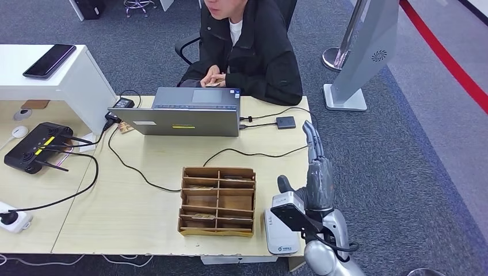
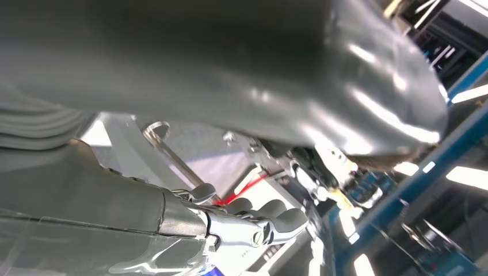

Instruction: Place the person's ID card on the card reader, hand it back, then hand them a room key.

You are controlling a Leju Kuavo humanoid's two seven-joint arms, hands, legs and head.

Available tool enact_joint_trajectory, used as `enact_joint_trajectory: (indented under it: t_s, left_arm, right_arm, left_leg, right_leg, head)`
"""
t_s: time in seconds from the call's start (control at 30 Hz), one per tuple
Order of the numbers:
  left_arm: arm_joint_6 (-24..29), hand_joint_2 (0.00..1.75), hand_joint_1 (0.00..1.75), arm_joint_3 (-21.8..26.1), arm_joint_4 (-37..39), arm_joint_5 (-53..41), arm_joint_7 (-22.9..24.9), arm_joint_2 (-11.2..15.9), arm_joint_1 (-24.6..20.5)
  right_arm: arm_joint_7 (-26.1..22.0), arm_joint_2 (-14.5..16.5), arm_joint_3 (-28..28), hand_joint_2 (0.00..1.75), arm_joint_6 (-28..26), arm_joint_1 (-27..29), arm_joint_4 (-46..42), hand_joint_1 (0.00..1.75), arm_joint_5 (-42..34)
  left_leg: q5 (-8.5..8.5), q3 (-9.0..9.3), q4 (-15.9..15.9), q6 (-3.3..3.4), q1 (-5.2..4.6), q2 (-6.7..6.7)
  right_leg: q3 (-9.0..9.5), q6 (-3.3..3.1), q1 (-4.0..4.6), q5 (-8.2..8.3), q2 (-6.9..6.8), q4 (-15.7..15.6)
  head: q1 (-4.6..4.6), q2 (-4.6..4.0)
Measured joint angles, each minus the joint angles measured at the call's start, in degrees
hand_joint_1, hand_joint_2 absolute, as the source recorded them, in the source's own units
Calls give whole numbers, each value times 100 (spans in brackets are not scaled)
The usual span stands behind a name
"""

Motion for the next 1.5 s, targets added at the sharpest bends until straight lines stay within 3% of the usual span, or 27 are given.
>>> enact_joint_trajectory:
  t_s: [0.27, 0.4, 0.73, 1.5]
  left_arm:
    - [-9, 0, 0, 2, 0, 94, -46, -20, 158]
    - [-9, 0, 0, 2, 0, 141, -75, -39, 229]
    - [-21, 0, 0, 16, 0, 210, -80, -46, 311]
    - [-72, 0, 0, 46, 0, 234, -12, -46, 347]
  right_arm:
    - [-316, 0, 28, 0, 188, 329, -243, 0, -549]
    - [-485, -5, 69, 175, 306, 486, -418, 0, -774]
    - [-780, -69, 234, 175, 490, 753, -684, 0, -844]
    - [-744, -291, 577, 175, 334, 923, -625, 0, 324]
  left_leg:
    - [-3, -1, 0, 2, 0, 0]
    - [-6, 0, -1, 0, 0, 0]
    - [-8, 0, -1, -3, 0, -1]
    - [-15, 0, -1, -2, 0, -1]
  right_leg:
    - [0, 4, 0, -7, 0, 0]
    - [0, 4, 0, -8, 0, 0]
    - [0, 3, 0, -10, 0, 0]
    - [1, 0, 0, -14, 0, 0]
  head:
    - [0, 0]
    - [0, 0]
    - [0, 0]
    - [0, 0]
